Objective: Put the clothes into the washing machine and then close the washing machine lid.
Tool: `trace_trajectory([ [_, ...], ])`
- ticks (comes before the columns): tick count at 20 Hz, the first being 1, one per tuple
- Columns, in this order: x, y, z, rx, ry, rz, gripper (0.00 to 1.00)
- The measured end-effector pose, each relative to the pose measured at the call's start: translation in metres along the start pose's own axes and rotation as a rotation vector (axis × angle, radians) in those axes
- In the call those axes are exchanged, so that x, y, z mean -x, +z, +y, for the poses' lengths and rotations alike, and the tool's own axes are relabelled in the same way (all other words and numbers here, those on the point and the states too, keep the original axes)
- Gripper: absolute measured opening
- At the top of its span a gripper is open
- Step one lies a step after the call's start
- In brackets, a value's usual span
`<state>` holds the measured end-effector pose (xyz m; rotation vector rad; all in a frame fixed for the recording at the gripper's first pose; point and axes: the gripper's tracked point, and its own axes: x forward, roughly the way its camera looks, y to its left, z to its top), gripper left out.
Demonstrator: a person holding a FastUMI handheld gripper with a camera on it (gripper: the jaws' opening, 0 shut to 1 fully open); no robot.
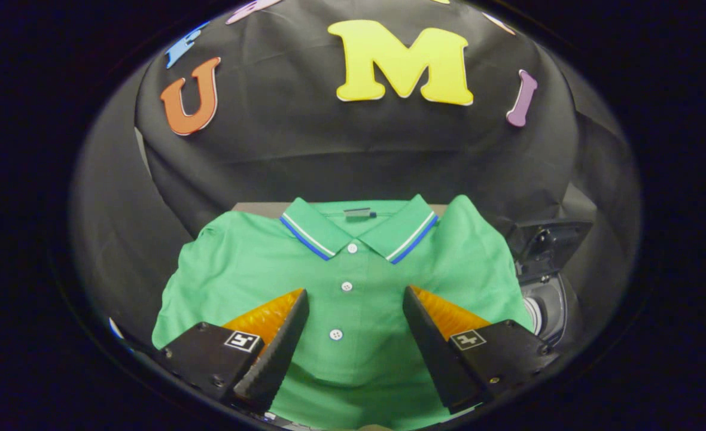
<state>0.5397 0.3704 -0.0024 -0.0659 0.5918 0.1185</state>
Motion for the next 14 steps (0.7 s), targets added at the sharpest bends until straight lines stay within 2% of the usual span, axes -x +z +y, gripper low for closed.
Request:
trace_trajectory([
  [2, 0.0028, 0.0008, -0.0016, 0.063, -0.027, -0.006, 1.0],
  [12, 0.0003, 0.0003, 0.0014, 0.037, -0.048, 0.07, 0.98],
  [14, 0.0018, -0.0009, 0.0052, 0.076, -0.012, 0.068, 0.85],
])
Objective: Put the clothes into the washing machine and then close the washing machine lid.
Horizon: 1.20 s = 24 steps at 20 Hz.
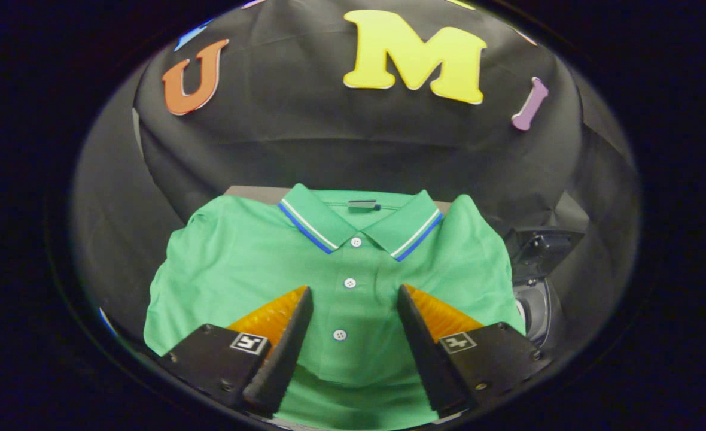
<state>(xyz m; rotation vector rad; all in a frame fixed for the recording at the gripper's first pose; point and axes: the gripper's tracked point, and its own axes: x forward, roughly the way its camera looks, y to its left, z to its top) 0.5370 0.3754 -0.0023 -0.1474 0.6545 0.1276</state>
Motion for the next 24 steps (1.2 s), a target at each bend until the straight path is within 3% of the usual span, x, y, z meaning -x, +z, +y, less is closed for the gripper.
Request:
trace_trajectory([
  [2, -0.005, -0.002, -0.003, 0.02, 0.025, -0.021, 0.71],
  [7, -0.004, 0.002, -0.013, 0.021, 0.087, -0.055, 0.21],
  [9, 0.002, 0.001, -0.015, -0.012, 0.148, -0.072, 0.14],
  [12, 0.013, -0.002, -0.013, -0.134, 0.261, -0.07, 0.07],
  [16, 0.04, 0.001, -0.027, -0.174, 0.327, -0.128, 0.06],
  [24, 0.129, 0.012, -0.085, -0.188, 0.341, -0.304, 0.06],
])
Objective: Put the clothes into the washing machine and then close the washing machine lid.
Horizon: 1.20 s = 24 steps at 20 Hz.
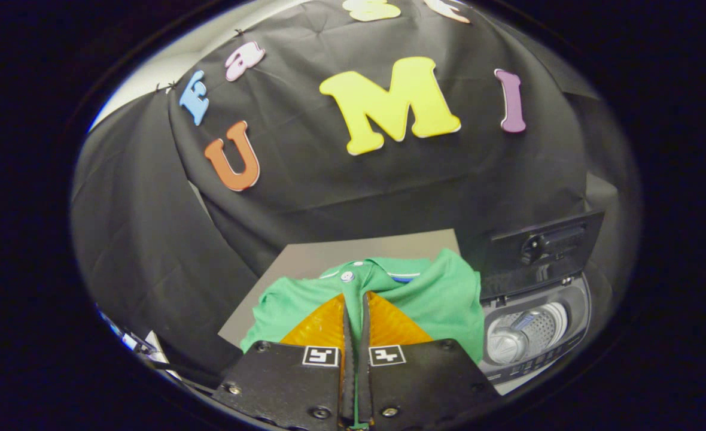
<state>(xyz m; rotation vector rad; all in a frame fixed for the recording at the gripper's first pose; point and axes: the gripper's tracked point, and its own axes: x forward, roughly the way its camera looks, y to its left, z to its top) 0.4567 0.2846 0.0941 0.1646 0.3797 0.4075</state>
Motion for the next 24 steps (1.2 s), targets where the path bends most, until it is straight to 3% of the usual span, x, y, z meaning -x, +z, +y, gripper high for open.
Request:
trace_trajectory([
  [7, 0.105, 0.063, -0.033, 0.021, -0.043, -0.188, 0.06],
  [11, 0.159, 0.1, -0.071, 0.044, -0.111, -0.28, 0.05],
  [18, 0.181, 0.121, -0.179, 0.024, -0.234, -0.299, 0.06],
  [24, 0.156, 0.15, -0.242, 0.007, -0.22, -0.282, 0.06],
])
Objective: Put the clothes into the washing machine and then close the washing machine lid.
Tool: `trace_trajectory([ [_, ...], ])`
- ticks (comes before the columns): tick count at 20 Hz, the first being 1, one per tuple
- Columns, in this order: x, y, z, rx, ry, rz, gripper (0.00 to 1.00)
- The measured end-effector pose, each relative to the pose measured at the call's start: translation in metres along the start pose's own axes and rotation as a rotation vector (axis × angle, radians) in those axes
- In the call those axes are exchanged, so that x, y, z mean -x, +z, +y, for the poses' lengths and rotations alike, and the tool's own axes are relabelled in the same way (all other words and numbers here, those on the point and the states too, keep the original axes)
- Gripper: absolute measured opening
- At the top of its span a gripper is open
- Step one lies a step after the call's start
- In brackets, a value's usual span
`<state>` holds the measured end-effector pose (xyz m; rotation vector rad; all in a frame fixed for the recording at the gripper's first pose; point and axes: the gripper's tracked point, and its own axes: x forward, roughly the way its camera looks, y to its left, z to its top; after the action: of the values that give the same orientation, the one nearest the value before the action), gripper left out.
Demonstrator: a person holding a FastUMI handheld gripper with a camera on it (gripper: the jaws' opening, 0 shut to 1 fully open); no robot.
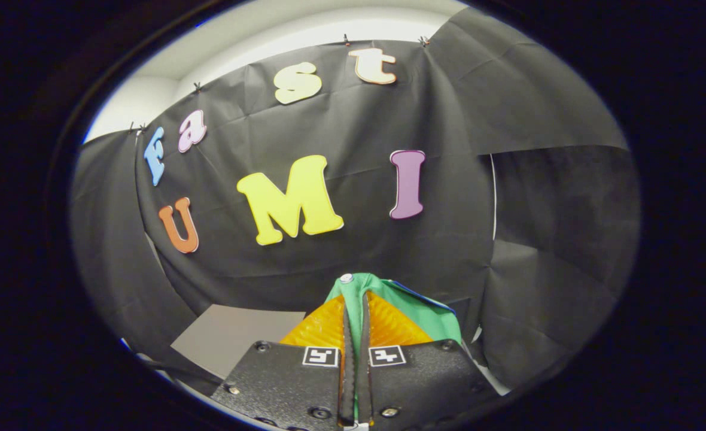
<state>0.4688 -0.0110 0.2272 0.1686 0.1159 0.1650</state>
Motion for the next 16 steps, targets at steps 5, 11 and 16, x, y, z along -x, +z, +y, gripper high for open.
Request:
trace_trajectory([
  [5, -0.045, 0.009, -0.012, 0.026, 0.055, 0.03, 0.06],
  [11, -0.089, -0.042, -0.022, 0.021, 0.103, 0.138, 0.06],
  [16, -0.109, -0.117, -0.043, -0.018, 0.096, 0.27, 0.06],
])
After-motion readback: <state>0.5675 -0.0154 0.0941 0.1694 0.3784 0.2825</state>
